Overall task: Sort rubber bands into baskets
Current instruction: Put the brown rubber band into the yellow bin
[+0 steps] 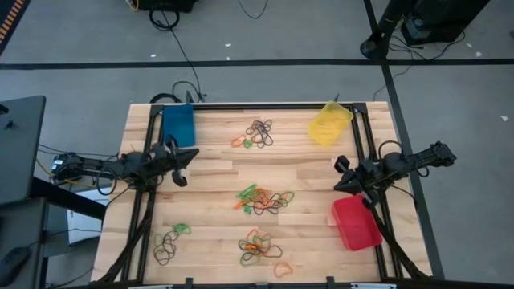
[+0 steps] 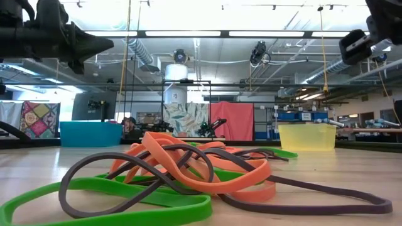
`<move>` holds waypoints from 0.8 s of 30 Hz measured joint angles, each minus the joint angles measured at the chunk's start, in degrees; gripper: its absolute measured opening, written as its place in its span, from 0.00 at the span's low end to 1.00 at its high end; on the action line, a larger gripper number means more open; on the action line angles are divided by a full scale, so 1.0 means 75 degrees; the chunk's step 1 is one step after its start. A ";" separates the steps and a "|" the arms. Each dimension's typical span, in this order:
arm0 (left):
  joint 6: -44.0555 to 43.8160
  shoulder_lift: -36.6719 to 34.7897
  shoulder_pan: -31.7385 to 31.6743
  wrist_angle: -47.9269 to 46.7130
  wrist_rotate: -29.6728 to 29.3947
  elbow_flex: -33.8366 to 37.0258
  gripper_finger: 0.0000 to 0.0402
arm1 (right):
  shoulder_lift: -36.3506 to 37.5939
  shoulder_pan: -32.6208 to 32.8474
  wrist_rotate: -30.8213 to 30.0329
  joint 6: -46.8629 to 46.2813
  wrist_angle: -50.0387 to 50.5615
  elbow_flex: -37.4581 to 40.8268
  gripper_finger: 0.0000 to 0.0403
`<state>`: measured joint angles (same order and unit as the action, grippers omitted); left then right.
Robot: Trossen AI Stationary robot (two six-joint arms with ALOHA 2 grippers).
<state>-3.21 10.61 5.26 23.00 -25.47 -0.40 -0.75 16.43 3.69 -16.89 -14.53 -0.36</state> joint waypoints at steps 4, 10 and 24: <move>-0.0608 0.0000 -0.0003 -0.0099 0.0000 0.0003 0.01 | 0.0000 0.0000 -0.0171 0.0021 -0.0508 0.0000 0.06; -0.0561 0.0000 -0.0002 -0.0376 -0.0002 0.0000 0.01 | -0.0017 -0.0029 -0.2697 0.0085 -0.0689 -0.0003 0.06; -0.0741 0.0935 -0.0717 -0.0627 -0.0458 -0.0131 0.01 | -0.2471 -0.2062 -0.3915 -0.1205 0.0981 -0.0802 0.06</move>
<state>-8.76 17.63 -0.12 18.29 -28.91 -1.39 -19.29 0.96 -25.67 -25.93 -7.17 -6.37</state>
